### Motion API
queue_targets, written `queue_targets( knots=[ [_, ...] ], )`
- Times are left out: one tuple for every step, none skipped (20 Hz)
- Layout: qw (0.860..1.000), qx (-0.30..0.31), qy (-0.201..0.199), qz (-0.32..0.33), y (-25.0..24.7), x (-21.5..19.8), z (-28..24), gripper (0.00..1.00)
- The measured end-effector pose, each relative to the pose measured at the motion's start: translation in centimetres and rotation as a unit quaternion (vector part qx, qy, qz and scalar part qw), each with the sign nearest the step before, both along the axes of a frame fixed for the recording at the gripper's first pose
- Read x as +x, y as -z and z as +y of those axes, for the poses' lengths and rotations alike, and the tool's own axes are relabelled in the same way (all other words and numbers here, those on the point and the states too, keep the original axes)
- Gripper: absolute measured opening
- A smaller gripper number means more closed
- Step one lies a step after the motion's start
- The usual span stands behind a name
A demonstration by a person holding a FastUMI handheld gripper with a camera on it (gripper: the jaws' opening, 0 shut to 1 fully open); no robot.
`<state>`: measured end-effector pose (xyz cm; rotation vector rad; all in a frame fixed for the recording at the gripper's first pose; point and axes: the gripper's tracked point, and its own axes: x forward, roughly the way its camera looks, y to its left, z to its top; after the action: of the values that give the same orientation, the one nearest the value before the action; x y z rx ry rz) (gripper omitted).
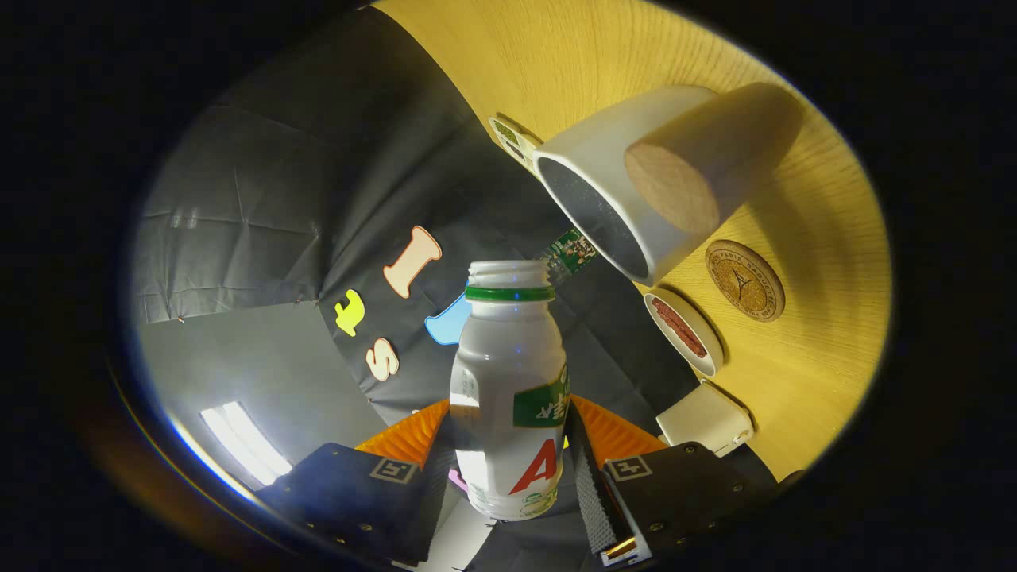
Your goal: Take the bottle from table, then pour the juice into the cup, finally place the bottle on the coaster
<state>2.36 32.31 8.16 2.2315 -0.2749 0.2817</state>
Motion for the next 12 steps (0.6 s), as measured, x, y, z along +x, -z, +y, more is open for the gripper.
queue_targets(
  knots=[
    [1.0,0.006,0.001,-0.002,-0.07,-0.03,0.05,0.71],
    [1.0,0.011,0.0,-0.003,-0.18,-0.06,0.09,0.71],
    [1.0,0.013,-0.001,-0.003,-0.18,-0.15,0.12,0.71],
    [1.0,0.015,-0.001,-0.004,-0.29,-0.13,0.13,0.71],
    [1.0,0.017,-0.001,-0.005,-0.35,-0.09,0.14,0.71],
    [1.0,0.02,-0.001,-0.006,-0.43,-0.07,0.04,0.71],
    [1.0,0.022,-0.002,-0.006,-0.51,-0.06,0.07,0.71],
    [1.0,0.023,-0.001,-0.007,-0.58,0.02,0.15,0.71],
    [1.0,0.022,-0.002,-0.007,-0.6,0.04,0.25,0.71],
    [1.0,0.022,-0.002,-0.006,-0.67,0.03,0.32,0.71],
    [1.0,0.022,-0.004,-0.006,-0.64,-0.01,0.37,0.71],
    [1.0,0.023,-0.005,-0.006,-0.72,0.01,0.25,0.71]
  ],
)
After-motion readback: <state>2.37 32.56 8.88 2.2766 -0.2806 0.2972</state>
